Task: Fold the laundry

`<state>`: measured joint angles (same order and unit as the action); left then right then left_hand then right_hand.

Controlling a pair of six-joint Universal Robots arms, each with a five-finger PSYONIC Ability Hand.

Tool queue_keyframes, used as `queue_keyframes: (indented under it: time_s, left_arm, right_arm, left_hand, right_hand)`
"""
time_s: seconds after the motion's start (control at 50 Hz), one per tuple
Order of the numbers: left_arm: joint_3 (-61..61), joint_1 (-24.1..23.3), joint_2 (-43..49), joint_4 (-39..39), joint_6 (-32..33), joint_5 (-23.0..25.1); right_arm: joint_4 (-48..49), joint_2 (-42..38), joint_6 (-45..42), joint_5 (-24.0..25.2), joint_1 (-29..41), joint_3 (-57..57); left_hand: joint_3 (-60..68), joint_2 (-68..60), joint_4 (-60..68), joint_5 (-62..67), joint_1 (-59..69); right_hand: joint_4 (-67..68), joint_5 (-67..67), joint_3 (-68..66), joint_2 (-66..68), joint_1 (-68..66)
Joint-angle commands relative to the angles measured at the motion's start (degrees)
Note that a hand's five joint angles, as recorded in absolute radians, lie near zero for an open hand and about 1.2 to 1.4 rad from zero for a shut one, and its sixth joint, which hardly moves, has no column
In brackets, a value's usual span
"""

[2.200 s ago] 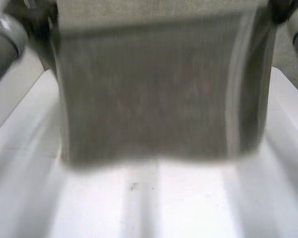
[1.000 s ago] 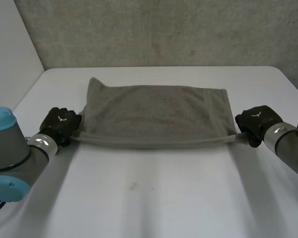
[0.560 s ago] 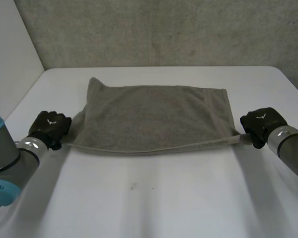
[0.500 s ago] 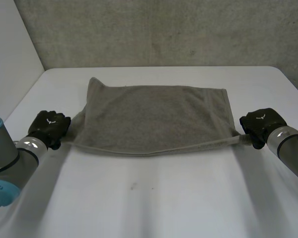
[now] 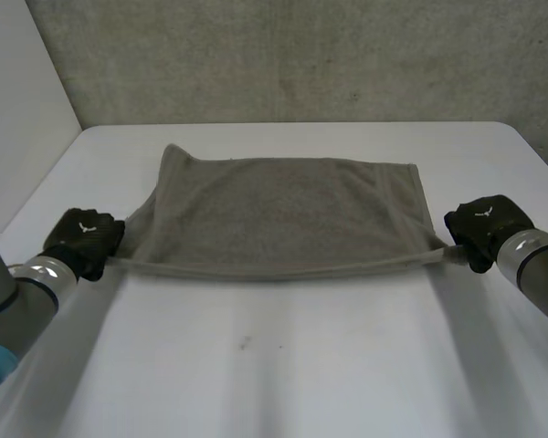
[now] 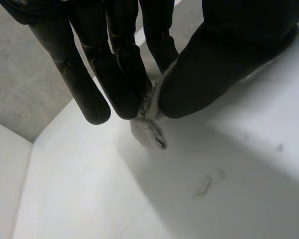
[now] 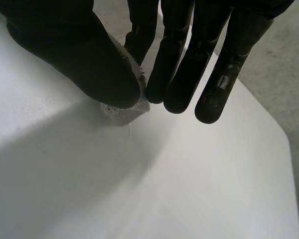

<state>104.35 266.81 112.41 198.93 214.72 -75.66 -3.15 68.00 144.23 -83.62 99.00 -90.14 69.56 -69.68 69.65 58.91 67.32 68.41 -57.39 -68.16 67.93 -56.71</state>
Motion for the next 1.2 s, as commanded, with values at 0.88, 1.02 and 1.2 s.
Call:
queue_keyframes:
  time_s: [0.88,1.02,1.2]
  left_arm:
    - [-38.0,-7.0,20.7,-11.6,12.0,-5.6]
    - [-44.9,-8.1,26.5,-11.5,12.1,-6.2]
    - [-43.0,-9.6,24.7,-10.6,11.9,-6.7]
  right_arm:
    - [8.0,-19.8,-18.9,-15.5,8.0,24.5]
    - [13.1,-24.1,-19.2,-16.0,8.5,27.6]
    - [14.1,-23.5,-17.8,-19.3,9.6,28.6]
  left_hand:
    - [10.4,-10.3,10.4,11.1,12.7]
    - [10.4,-10.3,10.4,11.1,12.7]
    - [-59.5,59.6,-59.6,-58.9,-57.3]
  right_hand:
    - [11.6,-12.6,-11.8,12.1,-23.3]
    - [6.0,-7.0,-6.2,6.5,-17.7]
    - [-58.4,57.4,58.2,-57.9,46.7]
